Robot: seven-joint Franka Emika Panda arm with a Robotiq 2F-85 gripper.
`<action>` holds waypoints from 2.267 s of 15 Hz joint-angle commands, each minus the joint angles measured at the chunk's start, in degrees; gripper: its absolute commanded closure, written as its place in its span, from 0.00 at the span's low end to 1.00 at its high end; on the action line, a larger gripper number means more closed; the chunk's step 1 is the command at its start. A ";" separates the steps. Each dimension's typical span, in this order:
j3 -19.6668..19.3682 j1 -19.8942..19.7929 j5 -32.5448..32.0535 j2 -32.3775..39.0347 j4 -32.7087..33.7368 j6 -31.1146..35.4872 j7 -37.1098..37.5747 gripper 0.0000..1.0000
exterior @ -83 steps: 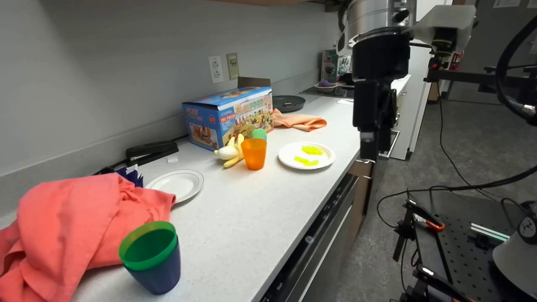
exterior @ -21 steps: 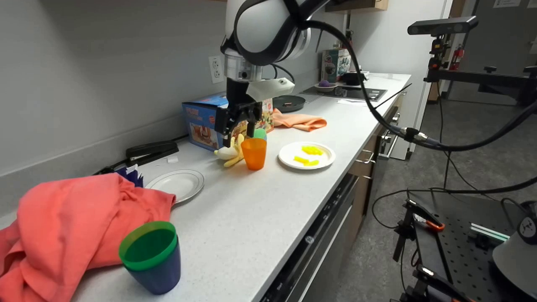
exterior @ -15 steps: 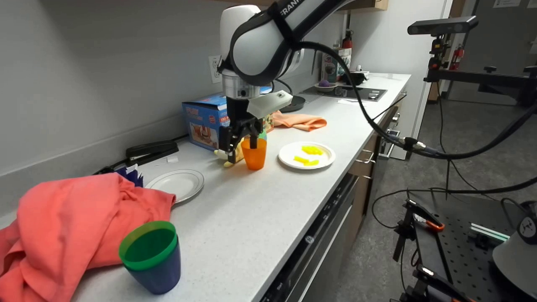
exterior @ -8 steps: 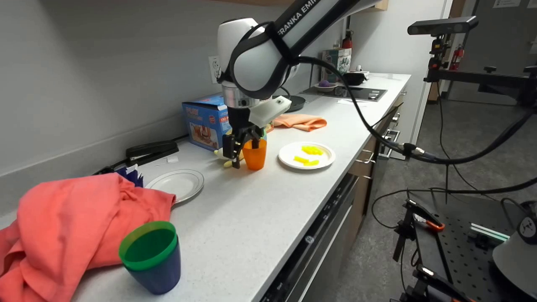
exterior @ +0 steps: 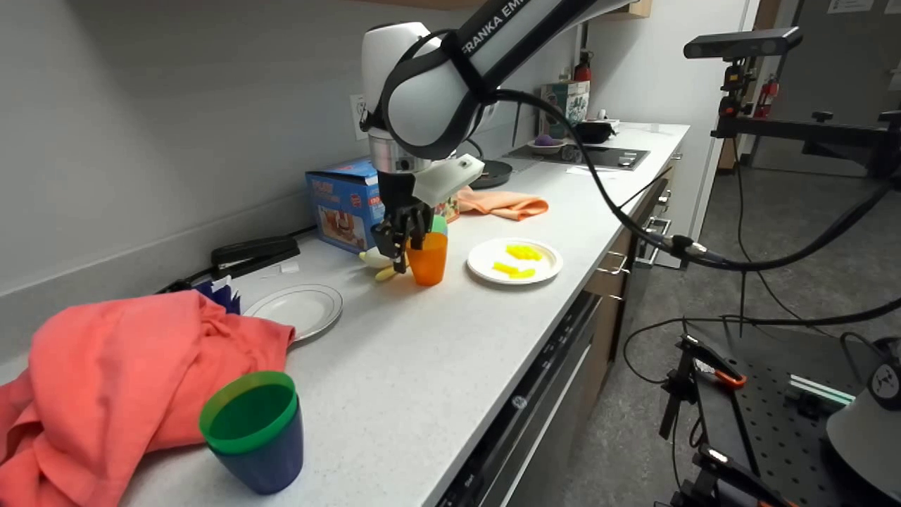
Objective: Transfer the chips onto the plate from the orange cup.
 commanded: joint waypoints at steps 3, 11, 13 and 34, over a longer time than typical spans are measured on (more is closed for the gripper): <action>-0.87 0.74 -0.45 0.76 2.38 -0.94 0.88 0.97; -1.11 0.57 -0.48 0.03 1.90 -0.09 0.96 0.99; -1.24 0.57 -0.55 -0.10 1.69 0.01 1.03 0.99; 3.20 2.30 2.64 -25.98 -15.25 -8.84 3.65 0.99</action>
